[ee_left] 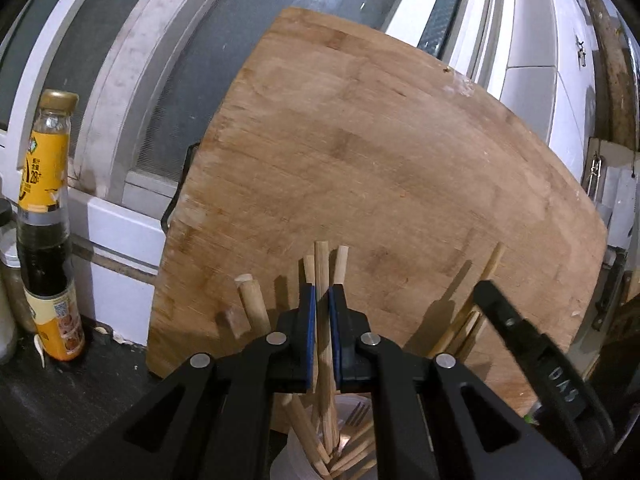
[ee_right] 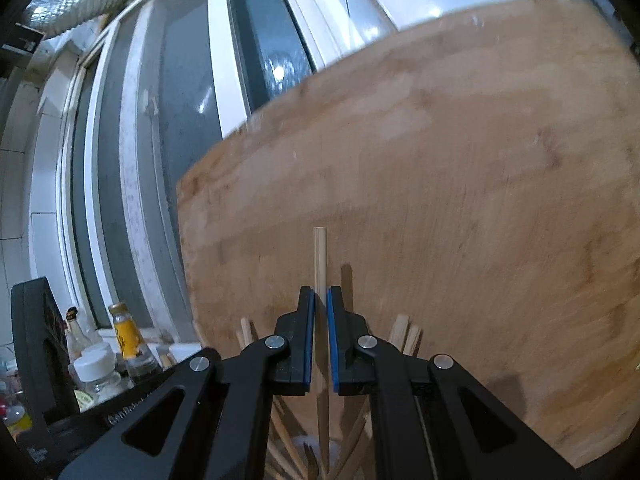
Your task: Organize utensils
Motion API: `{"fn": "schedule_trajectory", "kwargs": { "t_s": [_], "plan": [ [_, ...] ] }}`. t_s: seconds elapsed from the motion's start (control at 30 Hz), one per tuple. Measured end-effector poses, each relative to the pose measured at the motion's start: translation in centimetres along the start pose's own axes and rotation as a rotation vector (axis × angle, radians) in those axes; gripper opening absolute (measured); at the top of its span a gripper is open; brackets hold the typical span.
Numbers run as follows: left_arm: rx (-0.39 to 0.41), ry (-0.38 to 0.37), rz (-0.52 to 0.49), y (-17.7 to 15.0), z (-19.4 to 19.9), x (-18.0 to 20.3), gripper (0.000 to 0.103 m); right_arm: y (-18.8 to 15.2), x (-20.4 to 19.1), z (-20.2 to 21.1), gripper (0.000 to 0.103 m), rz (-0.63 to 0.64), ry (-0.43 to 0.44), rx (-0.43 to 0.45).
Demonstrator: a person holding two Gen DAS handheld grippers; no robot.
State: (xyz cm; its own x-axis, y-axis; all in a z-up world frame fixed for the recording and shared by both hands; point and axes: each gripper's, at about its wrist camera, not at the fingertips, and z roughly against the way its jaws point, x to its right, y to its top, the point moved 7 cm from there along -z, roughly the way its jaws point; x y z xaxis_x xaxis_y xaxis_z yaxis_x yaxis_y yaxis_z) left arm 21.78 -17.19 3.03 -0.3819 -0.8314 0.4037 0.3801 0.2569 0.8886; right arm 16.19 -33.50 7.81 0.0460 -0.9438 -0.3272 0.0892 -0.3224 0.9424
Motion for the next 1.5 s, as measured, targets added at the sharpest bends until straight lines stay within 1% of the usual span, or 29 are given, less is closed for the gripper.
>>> {"fn": "schedule_trajectory", "kwargs": {
  "t_s": [0.2,0.33,0.4,0.47,0.57,0.6,0.67,0.7,0.77,0.83,0.9,0.97,1.0,1.07,1.1,1.17,1.2,1.27,1.3,1.33,1.37,1.4,1.43,1.47,1.5],
  "plan": [
    [-0.008,0.0,-0.016,0.0,0.0,0.2,0.006,-1.6,0.6,-1.6,0.008,-0.043,0.01,-0.092],
    [-0.013,0.003,-0.025,-0.1,0.1,0.2,0.006,-1.9,0.5,-1.9,0.008,-0.044,0.009,-0.106],
    [-0.008,0.007,-0.047,-0.1,0.1,0.5,0.009,-2.1,0.6,-2.1,0.008,-0.047,0.003,-0.113],
    [-0.003,0.009,-0.064,-0.1,0.3,0.9,0.015,-2.3,0.6,-2.3,0.008,-0.054,0.005,-0.126],
    [0.0,-0.034,-0.061,0.4,1.1,1.8,0.024,-2.5,0.7,-2.4,0.008,-0.06,-0.002,-0.133],
    [0.017,-0.044,-0.072,0.7,1.8,2.3,0.026,-2.5,0.9,-2.3,0.008,-0.061,-0.011,-0.128],
    [0.062,-0.038,-0.103,1.4,3.0,3.0,0.037,-2.4,1.0,-2.0,0.008,-0.057,-0.028,-0.111],
    [0.091,-0.027,-0.119,1.8,3.8,3.3,0.04,-2.4,0.9,-2.0,0.008,-0.054,-0.028,-0.111],
    [0.13,0.004,-0.156,2.6,4.7,3.7,0.051,-2.5,1.0,-1.9,0.008,-0.054,-0.028,-0.119],
    [0.17,0.04,-0.198,3.3,5.8,4.2,0.055,-2.6,0.9,-1.9,0.008,-0.048,-0.035,-0.126],
    [0.208,0.069,-0.22,3.9,6.8,4.3,0.062,-2.5,0.8,-1.6,0.008,-0.033,-0.035,-0.126],
    [0.25,0.109,-0.235,4.4,7.9,4.0,0.075,-2.3,0.5,-1.3,0.008,-0.014,-0.034,-0.124],
    [0.264,0.124,-0.242,4.7,8.6,3.8,0.079,-2.2,0.4,-1.1,0.009,-0.006,-0.033,-0.122],
    [0.268,0.143,-0.255,4.8,9.3,3.3,0.089,-2.0,0.3,-0.9,0.014,-0.002,-0.025,-0.126],
    [0.265,0.157,-0.261,4.8,9.5,3.0,0.091,-1.9,0.4,-0.8,0.02,-0.006,-0.026,-0.128],
    [0.262,0.198,-0.282,4.9,10.1,2.2,0.093,-1.8,0.5,-0.7,0.028,-0.02,-0.027,-0.13],
    [0.262,0.214,-0.287,4.9,10.6,1.7,0.094,-1.6,0.6,-0.5,0.03,-0.03,-0.026,-0.128],
    [0.263,0.235,-0.283,4.9,11.7,0.7,0.099,-1.2,0.7,0.1,0.036,-0.055,-0.015,-0.115],
    [0.265,0.242,-0.274,4.9,12.3,0.2,0.101,-1.0,0.7,0.4,0.05,-0.061,-0.012,-0.106],
    [0.267,0.25,-0.266,4.9,12.9,-0.3,0.102,-0.7,0.7,0.9,0.059,-0.065,-0.018,-0.087],
    [0.266,0.262,-0.26,4.8,13.3,-0.9,0.102,-0.4,0.6,1.4,0.066,-0.051,-0.057,-0.067],
    [0.262,0.272,-0.259,4.6,13.5,-1.3,0.102,-0.3,0.4,1.7,0.066,-0.019,-0.101,-0.062],
    [0.251,0.281,-0.264,4.5,13.7,-1.8,0.102,-0.2,0.2,1.9,0.067,0.006,-0.124,-0.061],
    [0.238,0.293,-0.276,4.3,13.7,-2.2,0.102,-0.3,-0.3,2.2,0.07,0.029,-0.116,-0.061],
    [0.231,0.305,-0.288,4.1,13.8,-2.6,0.102,-0.5,-0.7,2.4,0.078,0.032,-0.097,-0.069]
  ]
}}
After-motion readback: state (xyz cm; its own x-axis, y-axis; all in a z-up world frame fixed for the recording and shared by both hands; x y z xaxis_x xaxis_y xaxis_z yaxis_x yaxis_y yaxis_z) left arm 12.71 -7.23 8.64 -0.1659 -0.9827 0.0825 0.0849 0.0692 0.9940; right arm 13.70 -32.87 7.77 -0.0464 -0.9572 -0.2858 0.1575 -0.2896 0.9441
